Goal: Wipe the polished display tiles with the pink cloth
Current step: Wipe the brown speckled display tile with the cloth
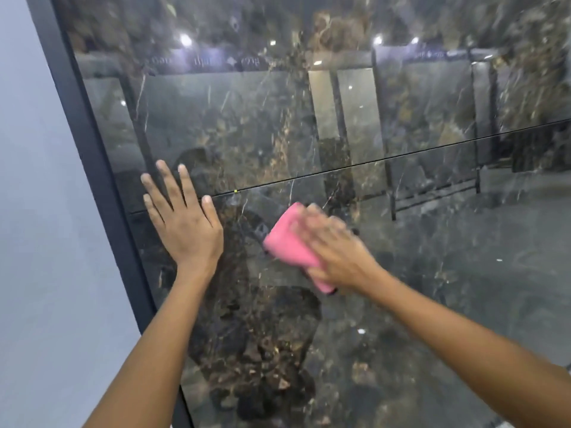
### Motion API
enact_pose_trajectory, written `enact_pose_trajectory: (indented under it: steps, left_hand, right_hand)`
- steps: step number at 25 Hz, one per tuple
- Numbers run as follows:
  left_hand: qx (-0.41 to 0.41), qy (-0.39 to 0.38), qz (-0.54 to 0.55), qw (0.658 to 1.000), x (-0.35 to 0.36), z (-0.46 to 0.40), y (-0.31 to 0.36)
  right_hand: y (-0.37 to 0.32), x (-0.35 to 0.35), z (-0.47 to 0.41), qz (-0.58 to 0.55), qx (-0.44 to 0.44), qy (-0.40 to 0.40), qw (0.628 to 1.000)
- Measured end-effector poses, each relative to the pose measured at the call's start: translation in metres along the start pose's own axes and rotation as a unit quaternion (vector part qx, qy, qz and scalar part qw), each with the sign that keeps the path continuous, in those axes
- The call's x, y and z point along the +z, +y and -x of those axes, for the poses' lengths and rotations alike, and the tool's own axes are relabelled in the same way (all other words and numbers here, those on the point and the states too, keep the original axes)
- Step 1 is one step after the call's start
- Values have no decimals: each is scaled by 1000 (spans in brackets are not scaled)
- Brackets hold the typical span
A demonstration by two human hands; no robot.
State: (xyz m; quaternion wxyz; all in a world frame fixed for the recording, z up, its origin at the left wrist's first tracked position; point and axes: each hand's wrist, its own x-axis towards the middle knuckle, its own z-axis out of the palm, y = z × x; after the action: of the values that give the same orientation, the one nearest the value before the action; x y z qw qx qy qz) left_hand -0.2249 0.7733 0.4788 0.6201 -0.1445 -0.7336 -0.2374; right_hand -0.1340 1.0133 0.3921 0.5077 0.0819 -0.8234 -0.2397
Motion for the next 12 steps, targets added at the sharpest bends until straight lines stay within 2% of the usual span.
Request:
enact_pose_trajectory:
  steps: [1, 2, 3, 4, 5, 6, 7, 8, 9, 10, 11, 12]
  left_hand:
    - [4, -9, -9, 1000, 2, 2, -1]
    - [8, -13, -13, 1000, 3, 3, -1]
    - [8, -16, -15, 1000, 4, 3, -1]
    - [6, -18, -14, 1000, 4, 3, -1]
    - [5, -21, -12, 1000, 2, 1, 0]
    - [6, -23, -5, 1000, 1, -1, 0]
    - [8, -22, 6, 1000, 0, -3, -1]
    - [11, -18, 18, 1000, -1, -6, -2]
    - [15, -15, 23, 1000, -1, -9, -4]
    - [21, -12, 18, 1000, -1, -10, -5]
    - [29, -11, 7, 999, -1, -11, -6]
    - [37, -10, -3, 999, 0, -11, -7]
  right_hand:
    - [32, -4, -11, -36, 157, 8, 987]
    - [67, -12, -23, -103, 341, 4, 934]
    - [93, -22, -33, -184, 484, 13, 855]
    - [104, -34, -48, -257, 582, 28, 771]
    - [94, -43, -64, -271, 605, 34, 748]
    - [71, -49, -82, -268, 573, 37, 774]
    - [40, -51, -96, -257, 474, 52, 841]
    - [4, -53, -103, -261, 307, 50, 914]
    - [-23, -49, -100, -228, 110, 19, 967]
    - [-29, -43, -98, -157, -32, 1, 987]
    - [-10, -38, -97, -107, -82, 19, 991]
    - [22, -33, -98, -99, -31, 44, 994]
